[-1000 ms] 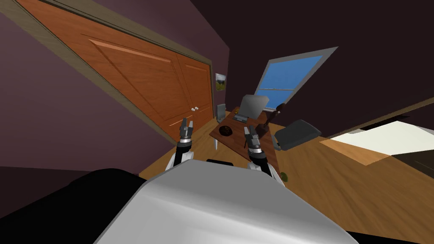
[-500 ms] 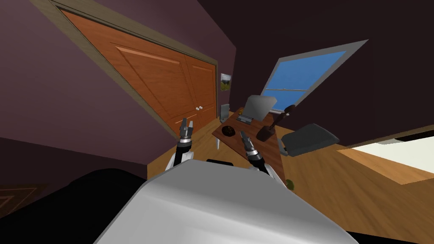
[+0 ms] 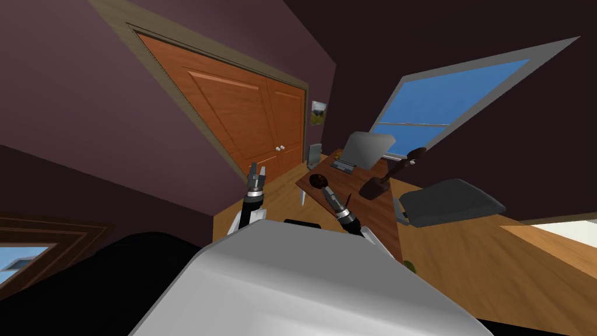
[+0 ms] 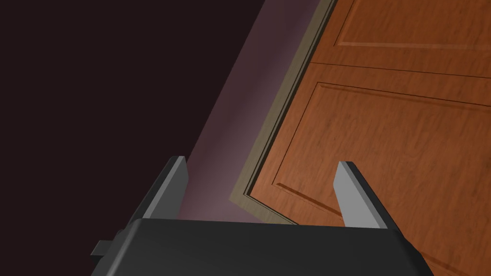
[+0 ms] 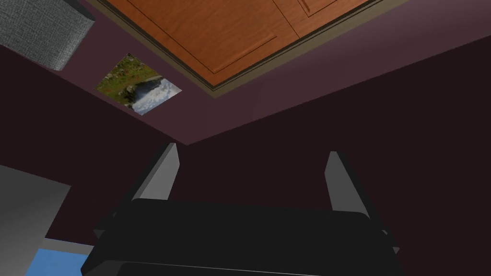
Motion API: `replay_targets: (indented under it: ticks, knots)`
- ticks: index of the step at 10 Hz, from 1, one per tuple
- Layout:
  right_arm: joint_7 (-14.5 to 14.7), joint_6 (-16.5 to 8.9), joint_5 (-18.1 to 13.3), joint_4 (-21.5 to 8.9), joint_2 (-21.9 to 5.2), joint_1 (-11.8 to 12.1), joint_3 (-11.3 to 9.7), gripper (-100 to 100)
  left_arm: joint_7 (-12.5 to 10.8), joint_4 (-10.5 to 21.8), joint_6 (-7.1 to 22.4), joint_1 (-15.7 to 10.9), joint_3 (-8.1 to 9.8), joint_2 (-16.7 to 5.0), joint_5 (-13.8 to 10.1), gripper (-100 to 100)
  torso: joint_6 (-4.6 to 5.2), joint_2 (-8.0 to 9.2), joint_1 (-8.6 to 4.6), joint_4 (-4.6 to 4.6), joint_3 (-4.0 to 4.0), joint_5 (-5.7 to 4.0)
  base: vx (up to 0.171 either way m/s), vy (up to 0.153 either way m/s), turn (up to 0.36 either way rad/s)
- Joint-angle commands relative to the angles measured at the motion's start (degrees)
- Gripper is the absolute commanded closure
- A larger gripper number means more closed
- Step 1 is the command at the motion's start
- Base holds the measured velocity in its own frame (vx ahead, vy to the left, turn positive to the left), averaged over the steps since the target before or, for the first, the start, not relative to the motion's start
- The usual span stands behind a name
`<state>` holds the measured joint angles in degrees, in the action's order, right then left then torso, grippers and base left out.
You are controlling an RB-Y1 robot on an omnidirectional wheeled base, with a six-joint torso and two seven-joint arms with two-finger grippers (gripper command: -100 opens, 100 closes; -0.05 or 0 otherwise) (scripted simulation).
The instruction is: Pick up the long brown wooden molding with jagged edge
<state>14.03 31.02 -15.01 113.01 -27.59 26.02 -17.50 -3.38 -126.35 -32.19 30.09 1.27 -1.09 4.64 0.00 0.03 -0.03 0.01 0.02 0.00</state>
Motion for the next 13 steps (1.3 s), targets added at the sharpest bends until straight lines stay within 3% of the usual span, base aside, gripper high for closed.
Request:
replay_targets:
  ticks: [1,2,3,4,5,8,9,10,11,12,13]
  knots:
    - [1.69,-0.04,-0.77,-1.06,-1.57,-0.13,-0.75,-100,0.00,0.00,0.00,0.00,0.00,0.00,0.00,0,0.00,0.00,0.00,0.00,0.00,0.00,-0.008,0.000,0.091]
    - [4.06,-0.37,-2.33,-2.98,-3.84,-0.42,-2.25,-100,0.00,0.00,0.00,0.01,0.01,0.00,0.00,0,0.04,-0.01,-0.01,0.00,0.00,0.00,-0.010,0.006,0.180]
    - [4.34,-0.37,-2.33,-2.98,-4.29,-0.42,-2.25,-100,0.00,0.00,0.00,0.00,0.00,0.00,0.00,0,0.00,-0.01,0.01,0.00,-0.01,0.00,-0.007,0.002,0.118]
    - [7.06,-0.72,-3.93,-4.94,-6.11,-0.70,-3.79,-100,0.00,0.00,0.00,0.01,0.01,0.00,0.00,0,0.04,-0.01,0.00,0.00,-0.01,0.01,-0.006,0.007,0.210]
    - [7.06,-0.72,-3.93,-4.94,-7.07,-0.70,-3.79,-100,0.00,0.00,0.00,0.00,0.00,0.00,0.00,0,0.00,-0.02,0.00,0.00,-0.01,0.00,-0.004,0.001,0.103]
    - [11.88,-1.48,-7.21,-8.95,-12.14,-1.25,-6.92,-100,0.00,0.00,0.00,0.01,0.01,0.00,0.00,0,0.04,-0.04,0.00,0.00,-0.02,0.00,-0.002,0.007,0.174]
    - [12.60,-1.48,-7.21,-8.95,-12.73,-1.25,-6.92,-100,0.00,0.00,0.00,0.00,0.00,0.00,0.00,0,0.01,-0.04,0.02,-0.01,-0.02,0.00,0.001,0.004,0.106]
    - [14.91,-1.88,-8.88,-10.98,-14.83,-1.50,-8.50,-100,0.00,0.00,0.00,0.01,0.01,0.00,0.00,0,0.05,-0.04,0.00,0.00,-0.02,0.01,0.003,0.011,0.173]
    - [15.41,-1.88,-8.88,-10.98,-15.59,-1.50,-8.50,-100,0.00,0.00,0.00,0.01,0.00,0.00,0.00,0,0.02,-0.06,0.01,-0.01,-0.03,0.00,0.004,0.007,0.104]
    - [17.64,-2.31,-10.56,-13.03,-17.66,-1.74,-10.08,-100,0.00,0.00,0.00,0.01,0.01,0.00,0.00,0,0.05,-0.06,0.01,-0.01,-0.03,0.01,0.006,0.012,0.188]
    - [18.23,-2.31,-10.56,-13.03,-18.45,-1.74,-10.08,-100,0.00,0.00,0.00,0.01,0.00,0.00,0.00,0,0.03,-0.07,0.02,-0.01,-0.04,0.01,0.006,0.007,0.099]
